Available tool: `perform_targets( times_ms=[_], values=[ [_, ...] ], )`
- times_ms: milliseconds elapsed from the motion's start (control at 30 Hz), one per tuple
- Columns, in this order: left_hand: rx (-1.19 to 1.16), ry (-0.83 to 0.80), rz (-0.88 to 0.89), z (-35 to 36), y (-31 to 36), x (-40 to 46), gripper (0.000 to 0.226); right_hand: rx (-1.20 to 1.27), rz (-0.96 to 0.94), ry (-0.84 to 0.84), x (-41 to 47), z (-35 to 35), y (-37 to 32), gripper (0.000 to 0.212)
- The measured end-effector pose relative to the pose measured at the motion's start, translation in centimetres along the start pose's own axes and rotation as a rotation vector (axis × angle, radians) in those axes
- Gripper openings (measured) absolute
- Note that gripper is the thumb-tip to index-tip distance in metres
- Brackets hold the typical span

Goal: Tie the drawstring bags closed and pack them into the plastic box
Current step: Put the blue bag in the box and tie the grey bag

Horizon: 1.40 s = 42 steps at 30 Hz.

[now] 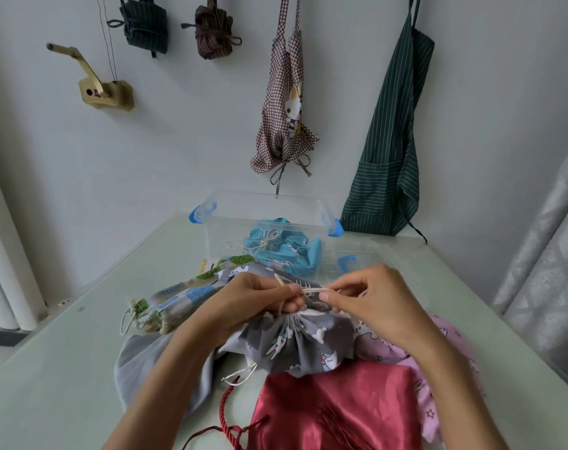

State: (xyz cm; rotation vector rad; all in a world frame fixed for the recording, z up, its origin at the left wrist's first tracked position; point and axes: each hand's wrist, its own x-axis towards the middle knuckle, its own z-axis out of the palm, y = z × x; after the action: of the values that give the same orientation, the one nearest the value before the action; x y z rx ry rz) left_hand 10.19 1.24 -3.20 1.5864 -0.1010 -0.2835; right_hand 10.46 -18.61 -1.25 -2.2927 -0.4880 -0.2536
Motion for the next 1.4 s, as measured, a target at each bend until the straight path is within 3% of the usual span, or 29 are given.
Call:
perform_targets(
  times_ms=[167,267,333,367,467,533,700,867,1033,1167,1300,1400],
  values=[
    [-0.17,0.003,-0.001,-0.2,0.2,0.0,0.024,0.04,-0.077,-0.213,-1.5,-0.8,-3.2,0.013],
    [-0.161,0.024,0.02,-0.1,0.4,-0.2,0.017,-0.059,-0.055,-0.07,-0.8,-0.7,-2.2,0.037],
    [-0.146,0.035,0.055,-0.1,0.5,-0.3,0.016,-0.013,-0.013,-0.06,-0.1,-0.2,-1.0,0.019],
    [-0.128,0.043,0.076,0.1,0.6,-0.4,0.017,0.067,0.017,-0.144,0.1,0.4,-0.6,0.01],
    [0.002,0.123,0.146,0.5,0.8,-0.5,0.017,0.32,0.097,-0.35,0.1,2.1,0.0,0.015],
    [0.082,0.152,0.211,0.6,0.7,-0.4,0.017,0.375,0.133,-0.326,0.2,2.4,0.2,0.013],
    [0.257,0.316,0.381,0.7,-0.2,0.1,0.015,0.252,0.094,-0.124,0.4,1.7,0.4,0.016],
    [0.376,0.457,0.476,0.9,-1.0,0.6,0.006,0.359,0.201,-0.199,0.7,2.0,0.8,0.012],
    [0.433,0.46,0.536,1.0,-1.1,0.7,0.007,0.67,0.316,-0.204,1.0,3.1,1.3,0.034],
    [0.371,0.351,0.507,0.7,-1.1,0.8,0.013,0.796,0.412,-0.172,1.1,3.9,1.3,0.047],
    [0.262,0.183,0.478,0.2,-0.9,0.9,0.015,0.982,0.545,-0.18,1.3,4.0,1.9,0.032],
    [0.108,0.118,0.409,0.4,-1.1,1.1,0.016,0.899,0.433,-0.012,1.1,3.9,0.9,0.004]
  ],
)
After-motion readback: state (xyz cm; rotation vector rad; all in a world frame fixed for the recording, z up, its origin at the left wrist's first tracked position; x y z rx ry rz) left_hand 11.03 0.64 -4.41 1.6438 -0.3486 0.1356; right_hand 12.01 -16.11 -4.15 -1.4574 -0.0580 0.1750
